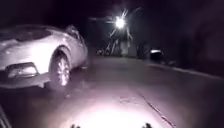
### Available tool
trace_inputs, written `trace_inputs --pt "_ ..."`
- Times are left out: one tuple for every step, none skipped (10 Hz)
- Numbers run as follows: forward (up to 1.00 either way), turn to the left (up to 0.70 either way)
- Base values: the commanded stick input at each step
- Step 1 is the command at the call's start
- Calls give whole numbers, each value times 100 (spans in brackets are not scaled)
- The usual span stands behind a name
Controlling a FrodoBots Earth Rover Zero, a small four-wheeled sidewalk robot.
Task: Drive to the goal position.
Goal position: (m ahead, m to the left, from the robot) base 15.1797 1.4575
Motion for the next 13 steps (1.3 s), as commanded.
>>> trace_inputs --pt "85 0" --pt "85 0" --pt "85 0" --pt "85 0" --pt "85 0" --pt "85 0" --pt "85 0" --pt "85 0" --pt "85 0" --pt "85 0" --pt "85 0" --pt "85 0" --pt "85 0"
